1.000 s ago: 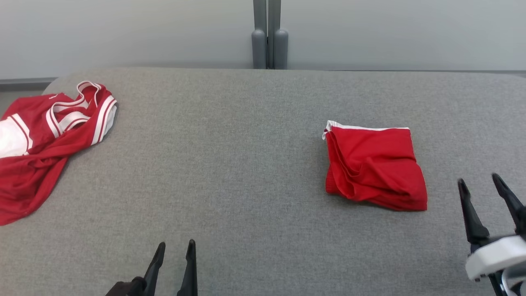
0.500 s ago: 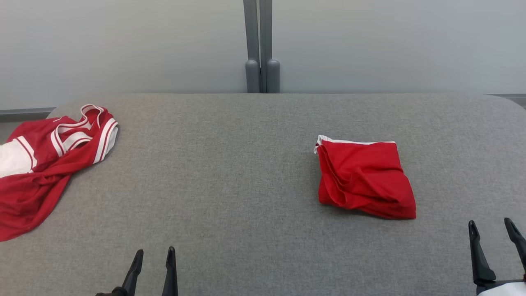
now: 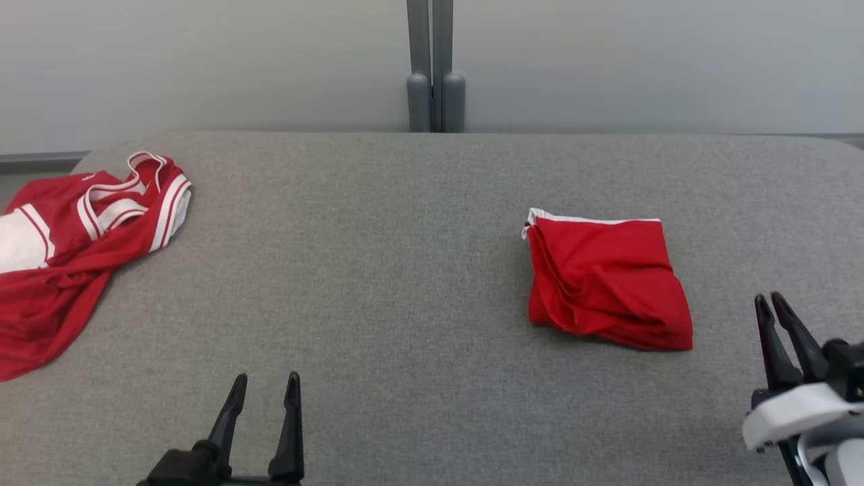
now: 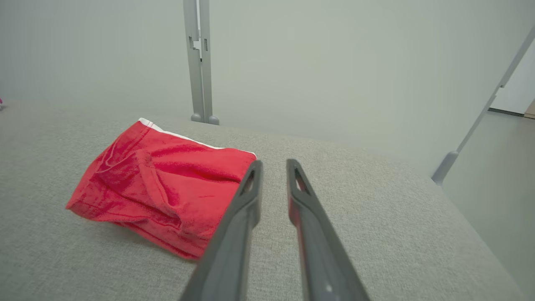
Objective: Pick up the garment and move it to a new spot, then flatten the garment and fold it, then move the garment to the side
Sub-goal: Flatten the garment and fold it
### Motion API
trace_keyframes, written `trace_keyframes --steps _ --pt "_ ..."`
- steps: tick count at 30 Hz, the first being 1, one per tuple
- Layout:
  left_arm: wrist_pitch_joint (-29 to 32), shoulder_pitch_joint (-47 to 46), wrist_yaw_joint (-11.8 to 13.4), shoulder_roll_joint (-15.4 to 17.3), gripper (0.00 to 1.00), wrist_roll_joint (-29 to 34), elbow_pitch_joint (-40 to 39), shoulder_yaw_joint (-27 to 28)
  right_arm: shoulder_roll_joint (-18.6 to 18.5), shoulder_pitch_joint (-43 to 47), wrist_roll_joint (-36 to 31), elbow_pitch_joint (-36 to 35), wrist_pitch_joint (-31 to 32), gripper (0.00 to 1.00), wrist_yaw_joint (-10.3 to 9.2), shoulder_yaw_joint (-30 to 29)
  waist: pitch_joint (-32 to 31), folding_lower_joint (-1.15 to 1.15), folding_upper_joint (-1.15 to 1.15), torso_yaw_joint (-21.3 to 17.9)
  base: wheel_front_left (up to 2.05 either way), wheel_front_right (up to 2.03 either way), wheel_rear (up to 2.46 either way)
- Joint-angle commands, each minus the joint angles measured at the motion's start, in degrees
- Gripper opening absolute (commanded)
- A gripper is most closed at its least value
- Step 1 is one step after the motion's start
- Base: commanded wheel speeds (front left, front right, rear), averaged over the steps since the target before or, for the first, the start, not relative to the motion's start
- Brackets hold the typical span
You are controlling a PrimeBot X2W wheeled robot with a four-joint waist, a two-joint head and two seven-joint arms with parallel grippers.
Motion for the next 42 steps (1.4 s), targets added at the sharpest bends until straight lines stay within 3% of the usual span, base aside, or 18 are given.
trace_keyframes --steps 1,7,12,21,25,29,34,40,41,42 --pt "-0.02 -2.35 -0.1 0.11 1.0 -0.78 -0.16 -0.66 -1.47 -4.33 -0.59 3.59 0.41 0.0 -0.04 2.31 4.26 0.0 0.0 0.72 0.0 0.0 0.0" --pt "-0.02 -5.5 0.78 0.12 1.0 -2.73 0.79 -3.73 -3.84 -21.35 -1.86 19.33 3.57 0.0 -0.06 11.77 8.96 0.0 0.0 3.45 0.0 0.0 0.0" --pt "-0.02 -5.41 1.53 0.13 1.0 -3.92 1.29 -5.32 -3.96 -25.96 0.38 27.33 2.16 0.0 -0.06 17.69 9.13 0.0 0.0 4.9 0.0 0.0 0.0" --pt "-0.02 -3.72 2.42 0.12 1.0 -4.09 1.11 -4.93 -5.87 -21.63 9.06 23.17 -0.14 0.0 -0.05 32.04 6.81 0.0 0.0 4.72 0.0 0.0 0.0" --pt "-0.02 -3.72 2.23 0.13 1.0 -3.46 0.82 -4.45 -5.87 -19.13 11.06 18.18 -0.16 0.0 -0.06 34.58 6.44 0.0 0.0 4.02 0.0 0.0 0.0" --pt "-0.02 -3.2 1.96 0.13 1.0 -3.19 1.0 -4.04 -4.43 -17.54 11.8 17.56 -0.15 0.0 -0.06 37.93 5.53 0.0 0.0 2.94 0.0 0.0 0.0" --pt "-0.02 -2.46 1.68 0.13 1.0 -2.64 1.19 -3.47 -3.57 -15.46 12.88 14.58 -0.16 0.0 -0.06 35.98 3.27 0.0 0.0 1.83 0.0 0.0 0.0" --pt "-0.02 -0.03 1.29 0.14 1.0 -1.53 1.22 -1.16 -4.22 -7.32 10.19 5.31 -0.16 0.0 -0.06 22.04 -1.06 0.0 0.0 0.44 0.0 0.0 0.0" --pt "-0.02 0.34 1.13 0.13 1.0 -1.32 1.2 -0.78 -4.1 -5.62 9.56 3.57 -0.16 0.16 -0.05 18.97 -1.6 0.0 0.0 0.13 0.0 0.0 0.0" --pt "-0.02 0.7 1.02 0.12 1.0 -1.12 1.15 -0.44 -4.08 -4.22 8.81 2.22 -0.16 0.4 -0.05 16.75 -1.9 0.0 0.0 -0.11 0.0 0.0 0.0"
